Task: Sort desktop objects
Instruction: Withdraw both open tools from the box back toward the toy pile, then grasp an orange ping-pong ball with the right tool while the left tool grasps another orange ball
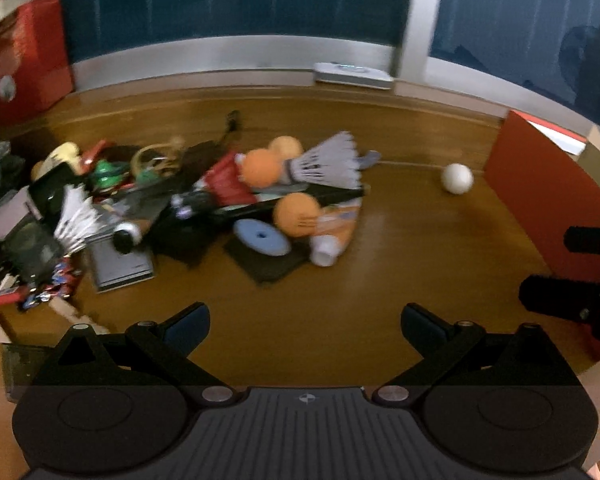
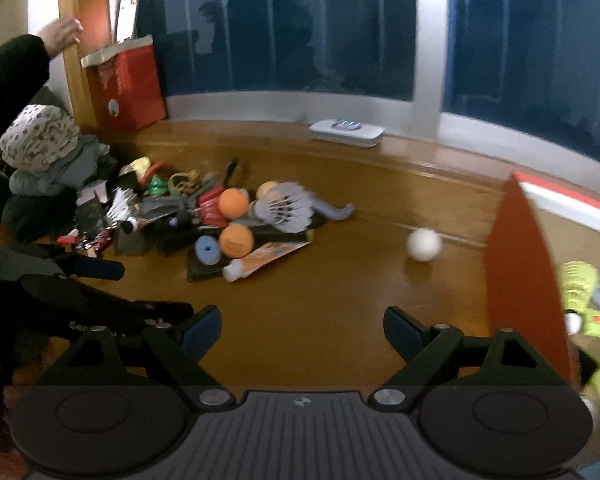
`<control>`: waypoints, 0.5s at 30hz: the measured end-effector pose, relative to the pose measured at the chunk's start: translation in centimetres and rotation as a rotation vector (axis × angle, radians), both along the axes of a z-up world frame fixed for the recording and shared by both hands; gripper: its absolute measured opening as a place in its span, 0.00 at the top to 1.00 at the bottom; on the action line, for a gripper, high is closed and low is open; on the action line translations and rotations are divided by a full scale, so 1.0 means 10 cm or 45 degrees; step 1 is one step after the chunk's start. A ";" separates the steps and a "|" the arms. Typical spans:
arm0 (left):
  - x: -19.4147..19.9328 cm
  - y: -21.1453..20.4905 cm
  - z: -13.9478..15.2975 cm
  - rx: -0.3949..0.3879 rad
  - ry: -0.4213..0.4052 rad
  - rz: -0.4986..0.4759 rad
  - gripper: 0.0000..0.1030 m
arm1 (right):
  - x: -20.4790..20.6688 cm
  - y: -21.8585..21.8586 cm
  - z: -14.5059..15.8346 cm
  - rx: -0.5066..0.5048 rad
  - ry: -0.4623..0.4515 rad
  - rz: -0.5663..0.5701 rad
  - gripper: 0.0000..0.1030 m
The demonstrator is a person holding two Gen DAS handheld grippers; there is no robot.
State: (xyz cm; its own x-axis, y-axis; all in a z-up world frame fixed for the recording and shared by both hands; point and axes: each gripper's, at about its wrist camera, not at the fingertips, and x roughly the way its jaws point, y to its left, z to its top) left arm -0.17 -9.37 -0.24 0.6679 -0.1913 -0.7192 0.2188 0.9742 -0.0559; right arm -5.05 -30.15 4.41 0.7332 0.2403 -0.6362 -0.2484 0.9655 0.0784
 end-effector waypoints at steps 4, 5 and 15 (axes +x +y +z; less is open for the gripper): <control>0.09 0.16 -0.01 0.029 -0.014 0.017 0.00 | 0.18 0.18 -0.09 0.030 0.045 0.028 0.18; 0.11 0.20 -0.02 0.037 -0.018 0.020 0.00 | 0.24 0.23 -0.11 0.031 0.055 0.040 0.20; 0.35 0.60 -0.05 0.068 -0.043 0.051 0.00 | 0.87 0.78 -0.31 0.026 0.086 0.137 0.34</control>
